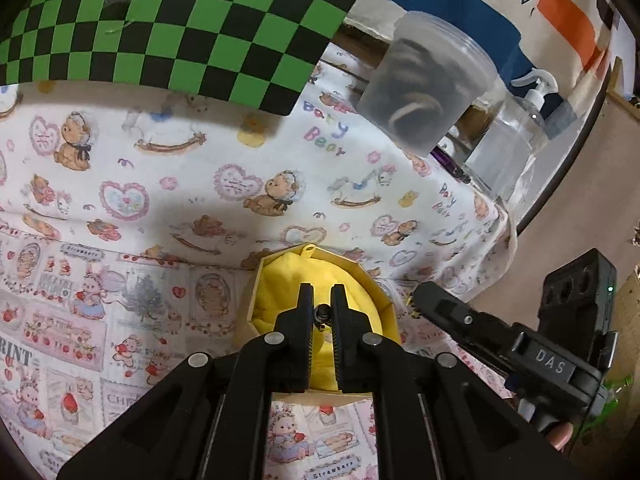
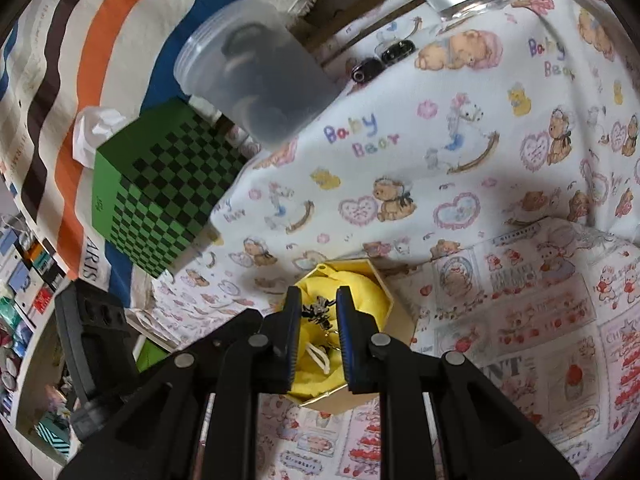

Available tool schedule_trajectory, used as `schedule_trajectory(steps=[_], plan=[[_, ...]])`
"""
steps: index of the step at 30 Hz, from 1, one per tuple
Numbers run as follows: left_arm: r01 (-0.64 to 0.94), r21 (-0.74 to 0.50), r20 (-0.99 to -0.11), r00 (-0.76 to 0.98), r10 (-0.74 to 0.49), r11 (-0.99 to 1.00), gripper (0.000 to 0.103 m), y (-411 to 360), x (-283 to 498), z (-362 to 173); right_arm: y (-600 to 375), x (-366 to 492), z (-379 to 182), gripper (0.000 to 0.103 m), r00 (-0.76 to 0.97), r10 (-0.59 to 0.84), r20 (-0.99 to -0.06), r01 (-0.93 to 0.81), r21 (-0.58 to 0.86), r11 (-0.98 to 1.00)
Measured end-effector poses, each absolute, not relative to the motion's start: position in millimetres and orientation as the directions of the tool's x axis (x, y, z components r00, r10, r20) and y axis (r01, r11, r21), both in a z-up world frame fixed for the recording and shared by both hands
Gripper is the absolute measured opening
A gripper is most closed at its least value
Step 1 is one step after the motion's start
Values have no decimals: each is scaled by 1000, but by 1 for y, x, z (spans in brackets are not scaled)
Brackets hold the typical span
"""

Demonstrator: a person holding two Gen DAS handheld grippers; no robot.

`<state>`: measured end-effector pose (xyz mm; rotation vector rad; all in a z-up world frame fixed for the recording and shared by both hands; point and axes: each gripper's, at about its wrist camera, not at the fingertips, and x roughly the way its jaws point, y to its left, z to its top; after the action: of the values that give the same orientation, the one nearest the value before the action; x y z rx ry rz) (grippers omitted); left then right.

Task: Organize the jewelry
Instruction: 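Carry both charms over the gold box and lower them onto the yellow lining, then open both tools to drop the charms into the gold box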

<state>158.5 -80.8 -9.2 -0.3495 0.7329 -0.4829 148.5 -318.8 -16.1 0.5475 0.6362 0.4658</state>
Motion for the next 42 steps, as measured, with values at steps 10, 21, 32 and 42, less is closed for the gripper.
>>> schedule_trajectory(steps=[10, 21, 32, 42], plan=[[321, -413, -577, 631, -518, 852, 7, -94, 161, -13, -309, 147, -19, 17, 694, 564, -448, -260, 574, 776], [289, -389, -626, 614, -481, 875, 11, -98, 168, -25, -309, 149, -19, 17, 701, 552, -452, -254, 566, 785], [274, -331, -554, 718, -421, 903, 45, -87, 151, -5, -319, 140, -13, 50, 749, 505, -429, -222, 556, 801], [214, -220, -473, 830, -296, 952, 79, -79, 134, 24, -331, 131, -1, 70, 806, 424, -413, -170, 525, 834]])
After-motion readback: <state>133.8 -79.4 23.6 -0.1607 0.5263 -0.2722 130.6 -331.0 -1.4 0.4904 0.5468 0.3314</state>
